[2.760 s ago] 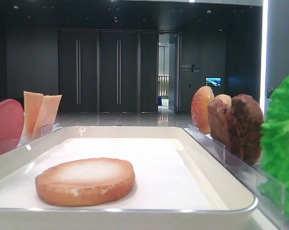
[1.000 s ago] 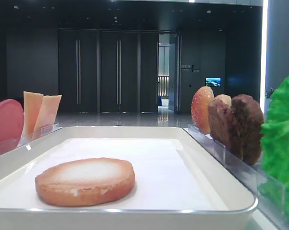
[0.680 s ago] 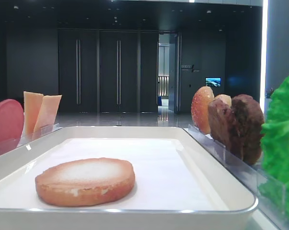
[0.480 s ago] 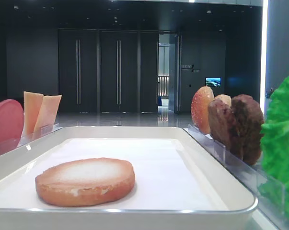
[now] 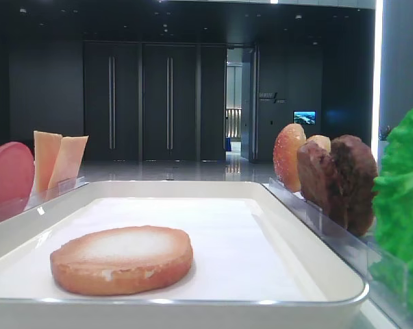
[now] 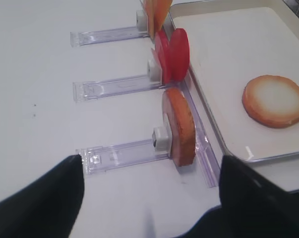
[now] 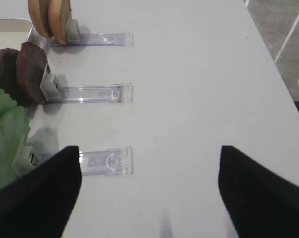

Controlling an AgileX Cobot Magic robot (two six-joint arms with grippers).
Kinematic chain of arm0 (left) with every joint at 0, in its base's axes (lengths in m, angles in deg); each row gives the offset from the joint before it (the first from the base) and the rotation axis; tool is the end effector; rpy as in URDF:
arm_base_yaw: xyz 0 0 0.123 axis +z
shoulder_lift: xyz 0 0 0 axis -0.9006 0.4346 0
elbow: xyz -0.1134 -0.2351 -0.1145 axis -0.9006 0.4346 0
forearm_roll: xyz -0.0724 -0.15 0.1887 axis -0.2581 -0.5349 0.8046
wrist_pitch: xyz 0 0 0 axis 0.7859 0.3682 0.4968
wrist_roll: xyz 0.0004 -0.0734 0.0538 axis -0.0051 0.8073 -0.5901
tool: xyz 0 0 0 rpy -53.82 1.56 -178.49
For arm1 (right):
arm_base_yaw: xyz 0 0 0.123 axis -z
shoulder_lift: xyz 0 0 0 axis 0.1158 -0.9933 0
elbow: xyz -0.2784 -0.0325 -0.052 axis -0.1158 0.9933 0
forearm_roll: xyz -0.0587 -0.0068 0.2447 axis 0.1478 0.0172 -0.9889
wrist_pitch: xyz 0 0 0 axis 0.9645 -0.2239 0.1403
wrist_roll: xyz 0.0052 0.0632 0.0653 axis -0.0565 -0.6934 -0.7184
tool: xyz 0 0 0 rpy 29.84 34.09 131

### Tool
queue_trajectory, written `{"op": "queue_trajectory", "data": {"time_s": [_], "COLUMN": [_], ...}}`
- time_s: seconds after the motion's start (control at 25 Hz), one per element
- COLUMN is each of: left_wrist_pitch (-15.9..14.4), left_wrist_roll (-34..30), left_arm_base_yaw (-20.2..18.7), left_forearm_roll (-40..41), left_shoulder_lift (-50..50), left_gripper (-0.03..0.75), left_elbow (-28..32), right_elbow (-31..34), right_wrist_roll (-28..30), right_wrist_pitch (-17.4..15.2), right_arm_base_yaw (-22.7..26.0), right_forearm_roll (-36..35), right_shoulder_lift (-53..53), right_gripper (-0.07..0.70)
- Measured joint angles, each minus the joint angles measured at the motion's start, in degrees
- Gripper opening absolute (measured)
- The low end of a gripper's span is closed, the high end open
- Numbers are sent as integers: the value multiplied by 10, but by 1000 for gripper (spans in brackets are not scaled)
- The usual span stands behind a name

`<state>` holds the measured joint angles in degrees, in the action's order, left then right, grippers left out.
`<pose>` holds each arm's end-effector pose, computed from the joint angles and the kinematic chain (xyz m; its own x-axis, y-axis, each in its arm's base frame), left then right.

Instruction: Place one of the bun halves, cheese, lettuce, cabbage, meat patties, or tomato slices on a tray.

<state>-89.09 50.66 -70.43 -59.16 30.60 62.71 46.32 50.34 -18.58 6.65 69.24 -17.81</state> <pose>-0.0072 -0.0027 0.2660 -0.5032 0.0941 -0.8590 0.1594 0.9871 0.0148 -0.0100 0.0018 0.2728 -0.5068 -0.0325 -0.8614 -0.0334 0.9993 -0.0181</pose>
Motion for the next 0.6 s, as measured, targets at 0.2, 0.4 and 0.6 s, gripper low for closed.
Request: {"op": "queue_trajectory", "data": {"time_s": [0.2,0.4,0.6], "left_wrist_pitch": [0,1,1], "left_wrist_roll": [7,8,8], "left_arm_base_yaw": [0,0,0], "left_forearm_roll": [5,5,5], "left_shoulder_lift": [0,0,0], "left_gripper": [689,692,683], "left_elbow": [0,0,0], "right_elbow": [0,0,0], "right_wrist_roll": [0,0,0], "right_wrist_pitch": [0,0,0], "right_arm_base_yaw": [0,0,0], "right_forearm_roll": [0,0,0], "right_shoulder_lift": [0,0,0], "right_gripper": [541,541,541]}}
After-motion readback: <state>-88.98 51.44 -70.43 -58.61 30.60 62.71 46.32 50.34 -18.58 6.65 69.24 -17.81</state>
